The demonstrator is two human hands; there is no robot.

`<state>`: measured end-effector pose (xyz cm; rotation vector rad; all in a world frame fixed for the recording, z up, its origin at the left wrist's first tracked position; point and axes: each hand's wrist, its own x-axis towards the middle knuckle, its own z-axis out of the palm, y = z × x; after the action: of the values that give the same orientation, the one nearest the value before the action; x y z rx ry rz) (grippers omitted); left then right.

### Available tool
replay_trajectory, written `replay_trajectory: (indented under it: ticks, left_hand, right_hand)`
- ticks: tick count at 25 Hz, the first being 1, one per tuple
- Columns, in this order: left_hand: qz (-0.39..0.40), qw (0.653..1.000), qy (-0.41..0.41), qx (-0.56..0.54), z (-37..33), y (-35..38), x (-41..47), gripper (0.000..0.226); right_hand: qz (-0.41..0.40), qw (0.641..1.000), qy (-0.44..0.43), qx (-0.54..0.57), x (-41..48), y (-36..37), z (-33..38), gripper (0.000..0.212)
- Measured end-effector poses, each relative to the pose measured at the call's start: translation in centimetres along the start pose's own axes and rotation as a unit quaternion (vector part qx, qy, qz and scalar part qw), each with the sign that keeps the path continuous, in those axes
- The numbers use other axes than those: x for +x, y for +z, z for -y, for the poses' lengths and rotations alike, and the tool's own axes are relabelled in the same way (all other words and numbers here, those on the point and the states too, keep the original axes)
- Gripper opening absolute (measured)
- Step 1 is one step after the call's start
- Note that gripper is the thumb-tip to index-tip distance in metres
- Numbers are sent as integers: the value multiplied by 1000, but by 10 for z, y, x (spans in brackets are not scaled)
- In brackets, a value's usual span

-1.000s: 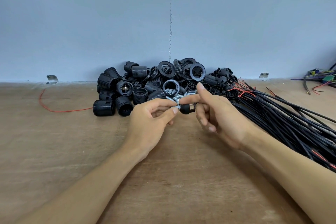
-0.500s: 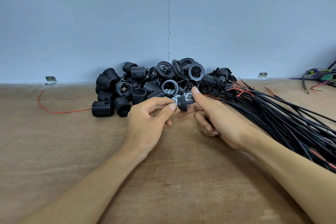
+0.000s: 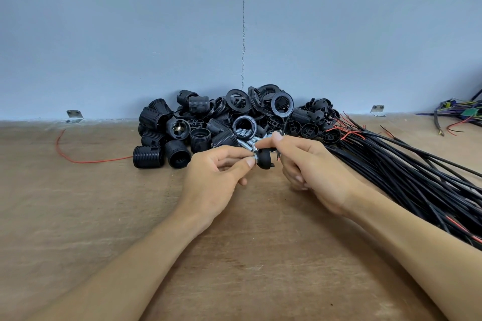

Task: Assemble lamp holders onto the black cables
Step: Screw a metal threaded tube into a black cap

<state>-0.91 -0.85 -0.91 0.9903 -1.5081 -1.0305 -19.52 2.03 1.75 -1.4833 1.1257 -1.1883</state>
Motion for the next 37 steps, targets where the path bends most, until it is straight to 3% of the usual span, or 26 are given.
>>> replay_trajectory:
  ticks: [6,11,20,26,32,37]
  left_hand:
    - [13,1000,-15,-22,-1,-1,0,13]
    - [20,998,-39,-36,-2,-1,2,9]
    - [58,997,-33,34,-3,1,2,15]
    - [59,997,-26,41,-5,0,0,16]
    - [42,996,4,79,-9,1,-4,16]
    - [14,986,79,149,-12,3,-8,22]
  right_hand:
    - [39,998,-12,-51,-1,-5,0,26]
    - [-43,980,-55,-187,-1,-1,-7,40]
    - [-65,981,-75,-167,1,-5,-10,33]
    - [-10,997,-50,-55,2,-2,-10,38]
    - [-2,992,-31,-125,0,-1,-5,16]
    - [5,988,-7,-151,-3,4,6,40]
